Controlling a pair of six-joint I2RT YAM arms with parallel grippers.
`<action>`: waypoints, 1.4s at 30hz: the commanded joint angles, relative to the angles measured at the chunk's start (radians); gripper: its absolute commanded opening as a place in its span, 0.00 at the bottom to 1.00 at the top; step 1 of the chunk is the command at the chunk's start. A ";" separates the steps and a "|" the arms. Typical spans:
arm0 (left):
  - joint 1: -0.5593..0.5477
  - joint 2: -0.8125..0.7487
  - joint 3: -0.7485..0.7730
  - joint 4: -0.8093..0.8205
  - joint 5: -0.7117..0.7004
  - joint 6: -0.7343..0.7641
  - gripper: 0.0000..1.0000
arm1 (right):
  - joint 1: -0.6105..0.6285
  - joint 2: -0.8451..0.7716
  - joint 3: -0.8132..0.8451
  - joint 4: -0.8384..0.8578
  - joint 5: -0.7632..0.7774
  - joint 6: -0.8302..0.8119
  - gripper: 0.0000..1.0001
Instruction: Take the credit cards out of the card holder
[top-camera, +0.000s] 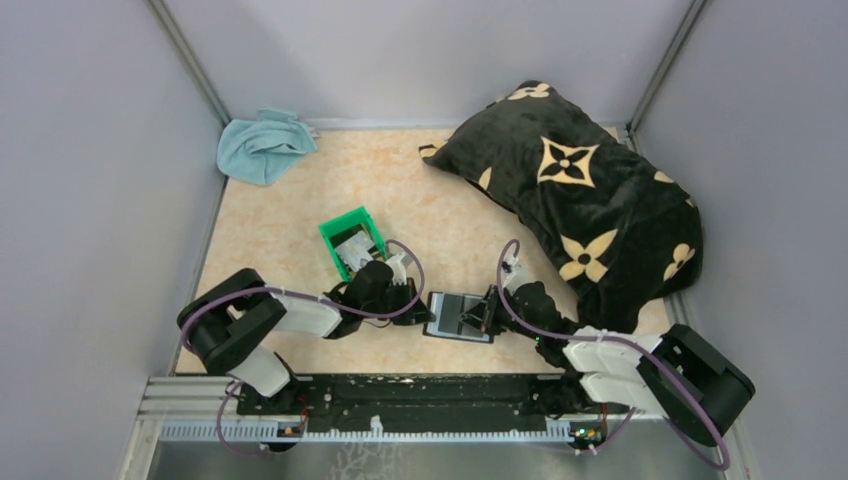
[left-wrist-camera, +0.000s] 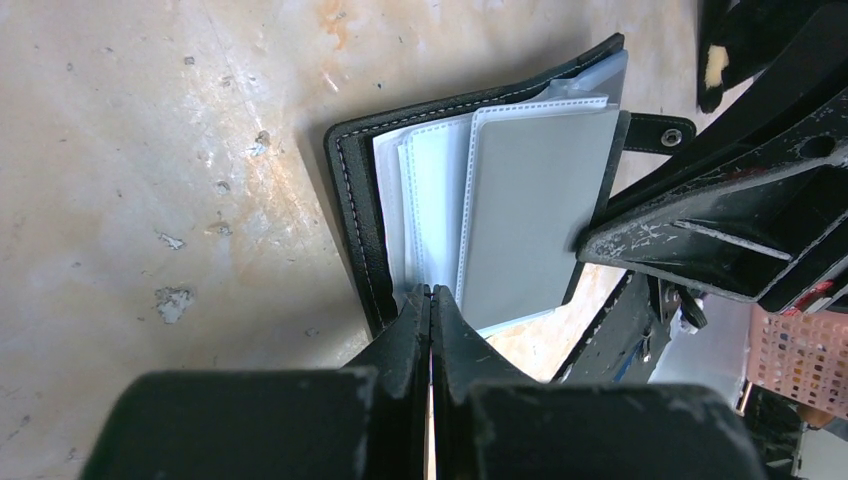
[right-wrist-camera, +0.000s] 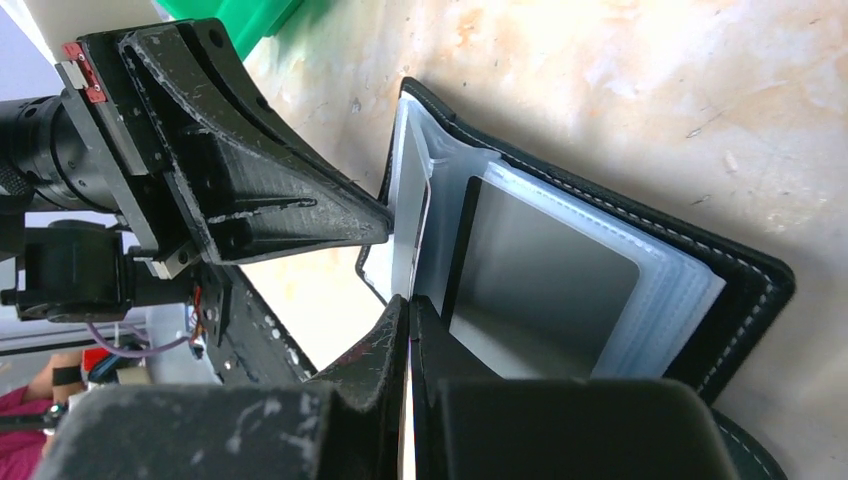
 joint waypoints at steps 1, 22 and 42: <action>-0.004 0.033 -0.004 -0.059 -0.001 0.007 0.00 | -0.025 -0.069 -0.004 -0.048 0.024 -0.038 0.00; -0.003 0.055 0.011 -0.053 0.013 0.006 0.00 | -0.097 -0.210 -0.022 -0.231 0.014 -0.088 0.00; -0.004 0.067 0.024 -0.052 0.022 0.008 0.00 | -0.134 -0.221 -0.033 -0.193 -0.031 -0.094 0.27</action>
